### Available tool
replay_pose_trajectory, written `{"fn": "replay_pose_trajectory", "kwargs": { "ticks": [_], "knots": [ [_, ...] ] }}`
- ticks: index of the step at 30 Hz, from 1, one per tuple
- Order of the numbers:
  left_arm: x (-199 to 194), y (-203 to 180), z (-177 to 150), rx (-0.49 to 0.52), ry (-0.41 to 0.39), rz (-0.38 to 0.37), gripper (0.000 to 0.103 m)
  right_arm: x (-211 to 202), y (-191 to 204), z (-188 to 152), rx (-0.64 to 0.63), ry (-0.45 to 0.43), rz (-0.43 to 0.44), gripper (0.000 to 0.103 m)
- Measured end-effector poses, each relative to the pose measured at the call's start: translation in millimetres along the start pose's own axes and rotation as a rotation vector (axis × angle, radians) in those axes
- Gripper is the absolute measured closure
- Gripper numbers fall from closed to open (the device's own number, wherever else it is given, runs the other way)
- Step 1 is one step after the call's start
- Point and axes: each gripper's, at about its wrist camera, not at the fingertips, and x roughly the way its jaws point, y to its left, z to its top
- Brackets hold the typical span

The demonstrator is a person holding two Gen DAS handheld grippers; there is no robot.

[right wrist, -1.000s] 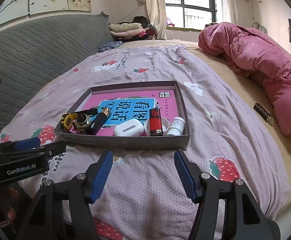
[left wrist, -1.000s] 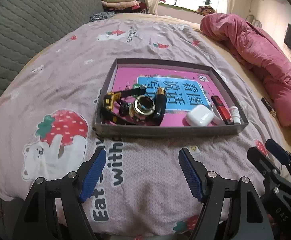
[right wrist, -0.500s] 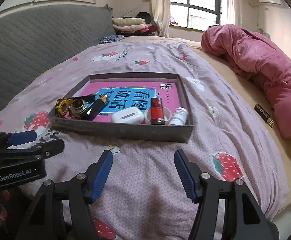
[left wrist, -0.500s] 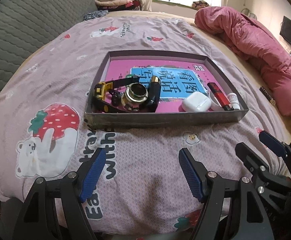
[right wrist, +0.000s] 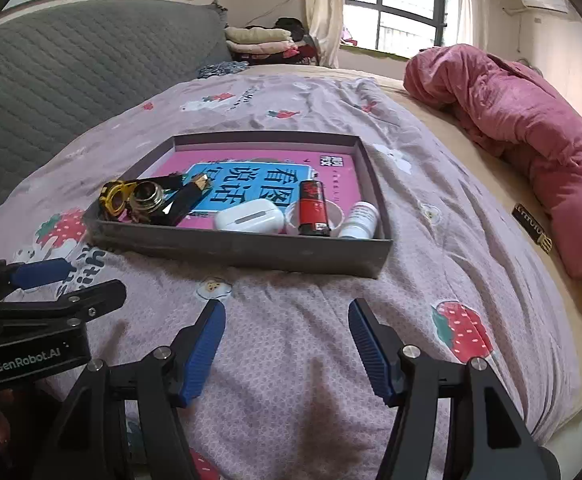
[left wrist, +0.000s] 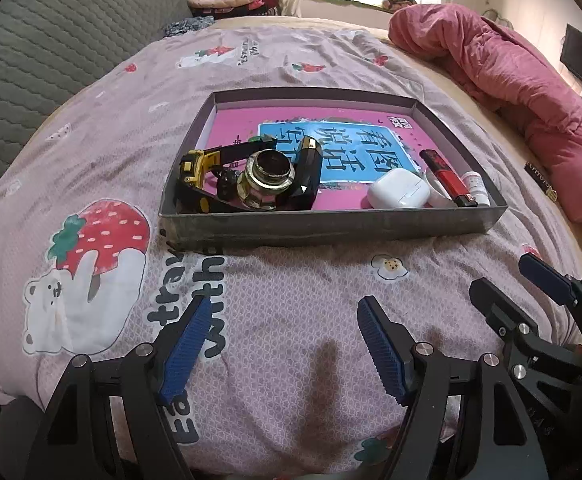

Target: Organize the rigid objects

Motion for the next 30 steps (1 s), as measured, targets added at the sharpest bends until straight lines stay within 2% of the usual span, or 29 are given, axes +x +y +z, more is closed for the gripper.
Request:
{"fn": "replay_pose_trajectory", "kwargs": {
  "ticks": [3,14,30],
  "knots": [
    [-0.1,1.2,0.0,0.000,-0.006,0.002,0.027,1.9,4.2,-0.6,-0.034,-0.006,-0.015,0.039],
    [11.2,7.0,0.1,-0.026,0.025,0.000,0.027,12.4,-2.9,-3.8,0.007,0.036,-0.015,0.039],
    [13.2,7.2,0.7,-0.022,0.034,0.004,0.027,11.0,-1.1,-3.7,0.003,0.032,-0.018,0.039]
  ]
}}
